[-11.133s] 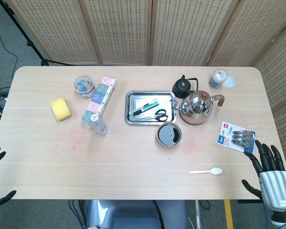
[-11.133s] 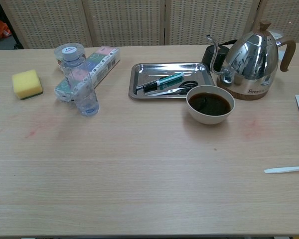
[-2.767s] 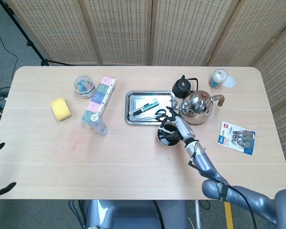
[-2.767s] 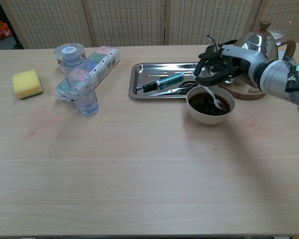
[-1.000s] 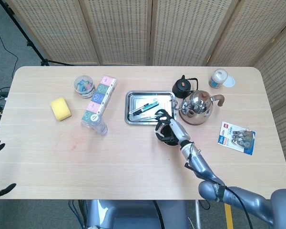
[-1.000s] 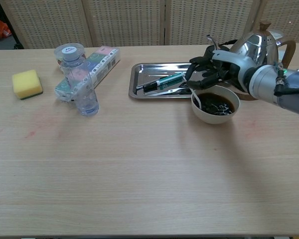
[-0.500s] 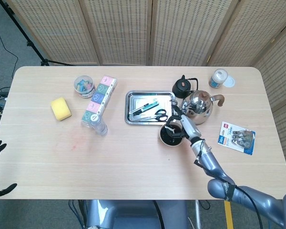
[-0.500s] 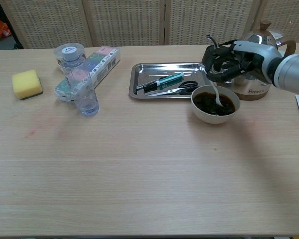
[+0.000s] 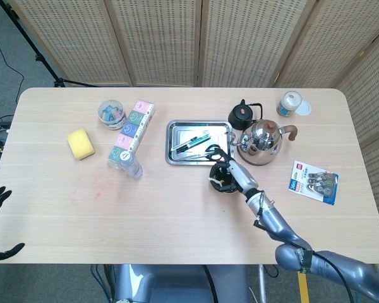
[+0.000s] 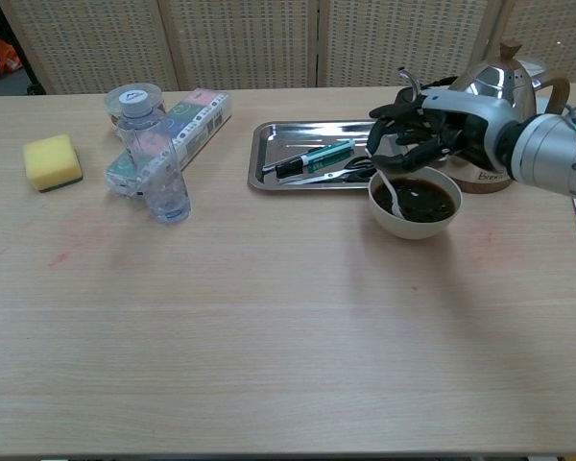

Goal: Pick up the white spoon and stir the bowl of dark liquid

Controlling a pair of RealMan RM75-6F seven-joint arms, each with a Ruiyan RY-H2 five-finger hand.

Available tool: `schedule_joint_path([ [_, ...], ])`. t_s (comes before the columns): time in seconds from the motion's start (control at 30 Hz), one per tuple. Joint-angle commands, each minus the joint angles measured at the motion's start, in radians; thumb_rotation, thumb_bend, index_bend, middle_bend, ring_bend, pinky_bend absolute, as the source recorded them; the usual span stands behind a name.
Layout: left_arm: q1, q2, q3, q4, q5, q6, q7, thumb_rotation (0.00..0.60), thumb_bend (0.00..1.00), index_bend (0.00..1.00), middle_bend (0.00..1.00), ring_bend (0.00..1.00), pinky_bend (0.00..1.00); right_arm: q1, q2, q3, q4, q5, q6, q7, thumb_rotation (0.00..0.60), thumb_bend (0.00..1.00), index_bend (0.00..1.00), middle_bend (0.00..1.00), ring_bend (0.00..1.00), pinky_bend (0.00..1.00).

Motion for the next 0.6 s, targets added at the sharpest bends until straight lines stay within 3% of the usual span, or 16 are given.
schedule_joint_path([
  [0.03,0.000,0.002,-0.001,0.002,-0.002,0.001,-0.006,0.600,0.01,0.00,0.00,0.00,0.00,0.016,-0.030,0.010,0.028,0.016,0.006,-0.009,0.600,0.64,0.60,0.00,0.00,0.00],
  [0.3,0.003,0.008,-0.004,0.010,-0.007,0.010,-0.031,0.600,0.01,0.00,0.00,0.00,0.00,0.041,-0.071,0.046,0.124,0.060,0.027,-0.027,0.600,0.65,0.60,0.00,0.00,0.00],
  [0.6,0.003,0.003,0.001,0.004,0.004,0.007,-0.008,0.600,0.01,0.00,0.00,0.00,0.00,-0.021,0.028,0.032,0.063,0.043,0.031,0.017,0.600,0.66,0.60,0.00,0.00,0.00],
])
